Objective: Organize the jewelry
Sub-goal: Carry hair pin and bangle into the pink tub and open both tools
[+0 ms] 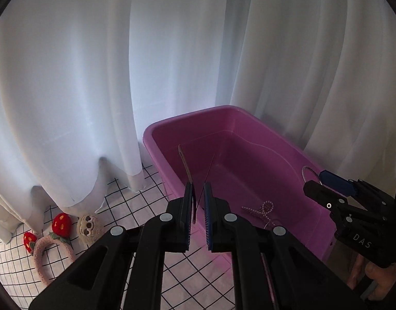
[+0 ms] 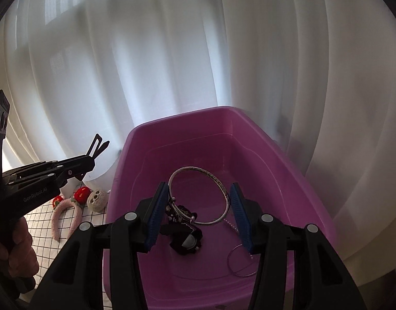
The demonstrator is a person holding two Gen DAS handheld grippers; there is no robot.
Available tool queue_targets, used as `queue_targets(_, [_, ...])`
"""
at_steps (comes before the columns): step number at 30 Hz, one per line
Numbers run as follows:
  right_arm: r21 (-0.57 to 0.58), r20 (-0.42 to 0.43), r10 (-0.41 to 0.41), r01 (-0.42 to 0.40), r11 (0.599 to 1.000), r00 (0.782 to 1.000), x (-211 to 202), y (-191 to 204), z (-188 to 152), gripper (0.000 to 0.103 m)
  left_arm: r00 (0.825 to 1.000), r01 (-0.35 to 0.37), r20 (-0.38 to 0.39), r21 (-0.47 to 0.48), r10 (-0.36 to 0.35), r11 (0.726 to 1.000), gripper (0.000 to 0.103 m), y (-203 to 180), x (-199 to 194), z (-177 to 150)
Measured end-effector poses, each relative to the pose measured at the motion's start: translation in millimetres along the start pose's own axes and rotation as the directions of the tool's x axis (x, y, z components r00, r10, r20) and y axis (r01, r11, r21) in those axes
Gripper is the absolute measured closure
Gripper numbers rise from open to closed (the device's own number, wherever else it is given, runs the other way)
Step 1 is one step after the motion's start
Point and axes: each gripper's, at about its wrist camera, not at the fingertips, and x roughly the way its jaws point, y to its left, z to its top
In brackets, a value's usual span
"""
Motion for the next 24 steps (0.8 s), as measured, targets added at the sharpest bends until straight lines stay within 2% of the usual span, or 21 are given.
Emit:
queue_targets(9, [0.027,-0.061,-0.012,0.013,1.0,0.998,22,-40,-7,0.055,0.989,0.031,-0.144,-0.036,-0.036,0.999,0.094,-39,55,-2])
queue_targets(15, [0.017,-0.093,0.01,-0.008,1.0,0.996,33,-52,-12,0.055,0.977,-0.003,-0.213,-0.059,-0.01,0.998,0.093,-49,77,-12])
queue_targets(20, [-0.001,-0.102,0.017,-0.017,1.0,0.995,45,-56,-14,0.055,0.976,-0.049,-0.213,-0.039,0.039,0.998,0.092,-57,84,-15])
queue_targets(23, [-0.011,-0.092,0.022,-0.023,1.0,0.995,44,-55,-14,0.054,0.976,-0.055,-0.213,-0.054,0.042,0.997,0.082,-55,86,-12])
queue_targets(24, [-0.014,-0.091,0.025,-0.027,1.0,0.996,44,-56,-13,0.051,0.977,-0.061,-0.21,-0.06,0.047,0.996,0.069,-54,85,-11])
